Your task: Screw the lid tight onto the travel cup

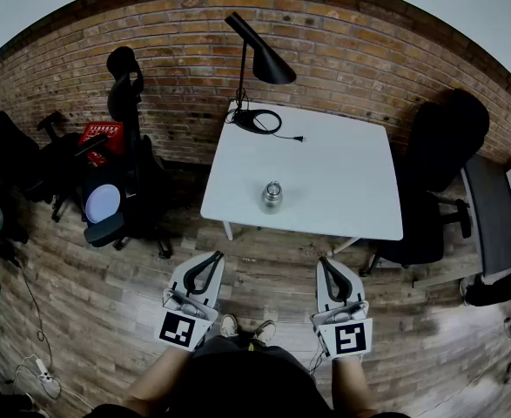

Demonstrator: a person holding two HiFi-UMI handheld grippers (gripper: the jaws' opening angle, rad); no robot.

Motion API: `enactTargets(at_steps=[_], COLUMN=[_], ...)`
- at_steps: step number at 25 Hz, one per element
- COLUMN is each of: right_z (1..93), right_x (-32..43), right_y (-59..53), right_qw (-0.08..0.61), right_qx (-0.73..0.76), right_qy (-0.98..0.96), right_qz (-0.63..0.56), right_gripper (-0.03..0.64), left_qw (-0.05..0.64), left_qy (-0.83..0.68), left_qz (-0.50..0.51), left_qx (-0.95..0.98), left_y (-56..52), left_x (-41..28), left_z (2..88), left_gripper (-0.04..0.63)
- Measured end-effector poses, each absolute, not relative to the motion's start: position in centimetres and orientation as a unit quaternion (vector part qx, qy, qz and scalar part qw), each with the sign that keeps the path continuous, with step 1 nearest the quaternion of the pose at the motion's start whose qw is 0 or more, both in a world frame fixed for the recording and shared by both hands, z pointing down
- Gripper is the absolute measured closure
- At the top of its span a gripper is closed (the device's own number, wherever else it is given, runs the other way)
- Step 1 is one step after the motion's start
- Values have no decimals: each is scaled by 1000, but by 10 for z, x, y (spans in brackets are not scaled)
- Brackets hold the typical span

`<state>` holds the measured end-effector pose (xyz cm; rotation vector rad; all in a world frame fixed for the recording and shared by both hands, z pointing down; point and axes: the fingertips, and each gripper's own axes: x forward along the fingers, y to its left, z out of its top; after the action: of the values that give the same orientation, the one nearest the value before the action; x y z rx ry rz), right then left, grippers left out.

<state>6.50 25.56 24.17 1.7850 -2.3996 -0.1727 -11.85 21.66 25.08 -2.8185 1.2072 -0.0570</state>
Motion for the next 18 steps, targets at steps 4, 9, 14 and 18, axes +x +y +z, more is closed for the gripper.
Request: enactTargets(at_steps=[4, 9, 14, 18], right_z=[240, 242, 252, 262], right_x=[70, 76, 80, 75], right_y=[254, 256, 257, 254], right_qw=[68, 57, 46, 62], right_qx=[589, 577, 562, 552], right_qy=[-802, -812, -824, -830], right_qz=[-76, -71, -56, -47], right_gripper=[604, 604, 604, 604], left_qw=[35, 39, 40, 26], left_qy=[400, 406, 412, 417], left_qz=[-21, -24, -22, -30], left_qx=[-916, -913, -910, -908], left_y=[221, 226, 229, 224], left_x=[-116, -109, -103, -107], left_z=[254, 257, 261, 272], left_gripper=[563, 563, 563, 563])
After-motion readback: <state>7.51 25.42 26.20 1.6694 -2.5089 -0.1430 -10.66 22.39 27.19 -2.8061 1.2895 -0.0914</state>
